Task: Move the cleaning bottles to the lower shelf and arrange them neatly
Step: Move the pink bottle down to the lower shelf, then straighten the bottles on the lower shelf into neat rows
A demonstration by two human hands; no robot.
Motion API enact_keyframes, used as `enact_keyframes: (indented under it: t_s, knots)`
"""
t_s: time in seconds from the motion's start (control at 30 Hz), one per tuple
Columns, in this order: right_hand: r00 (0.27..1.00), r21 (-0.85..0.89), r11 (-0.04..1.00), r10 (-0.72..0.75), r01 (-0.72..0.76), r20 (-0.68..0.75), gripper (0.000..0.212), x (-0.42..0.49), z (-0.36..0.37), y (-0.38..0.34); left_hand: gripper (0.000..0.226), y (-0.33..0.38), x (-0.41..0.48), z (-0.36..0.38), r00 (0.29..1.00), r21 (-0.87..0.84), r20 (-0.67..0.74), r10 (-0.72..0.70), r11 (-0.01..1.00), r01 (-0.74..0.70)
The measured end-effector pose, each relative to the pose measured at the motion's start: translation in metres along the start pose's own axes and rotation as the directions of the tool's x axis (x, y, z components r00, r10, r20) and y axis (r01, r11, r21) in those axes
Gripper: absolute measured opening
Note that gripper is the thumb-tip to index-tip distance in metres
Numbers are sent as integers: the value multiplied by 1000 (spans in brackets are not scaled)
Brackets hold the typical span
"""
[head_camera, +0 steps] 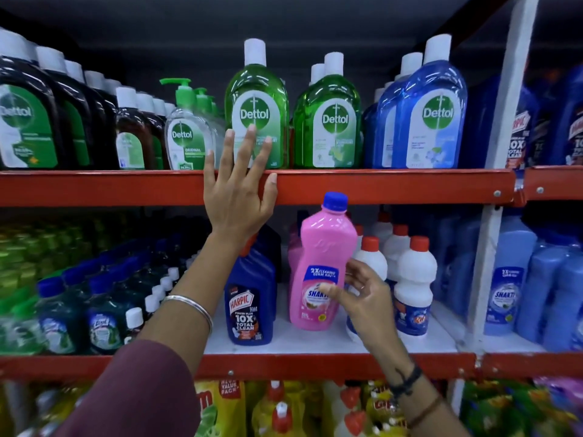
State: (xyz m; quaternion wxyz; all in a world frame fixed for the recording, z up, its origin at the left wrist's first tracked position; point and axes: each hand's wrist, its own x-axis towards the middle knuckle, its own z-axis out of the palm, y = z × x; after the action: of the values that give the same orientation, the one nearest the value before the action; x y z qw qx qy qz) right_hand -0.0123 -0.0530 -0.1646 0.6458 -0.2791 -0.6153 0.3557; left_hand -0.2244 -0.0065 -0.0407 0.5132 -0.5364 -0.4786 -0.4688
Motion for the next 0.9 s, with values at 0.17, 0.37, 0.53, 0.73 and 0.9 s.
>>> enact_keyframes:
  t_s: [0.17,0.37,0.53,0.73,0.9]
  knots:
    - [996,-83,992,95,-94,1,49,2,6,55,49,-1,0,2,999,12,-48,10,1000,-10]
    - [989,-114,982,148,-148,-8,43,9,14,82,50,-2,0,5,996,31,-86,22,999,-19]
    - [984,-91,980,179,-178,7,41,12,13,96,50,-2,0,6,996,38,-89,25,999,-22]
    - [981,-78,981,184,-180,62,45,12,12,98,49,-1,-1,6,997,44,-74,26,999,-23]
    - [979,-130,980,168,-153,118,42,4,11,95,49,1,-1,1,1000,39,-12,14,999,-14]
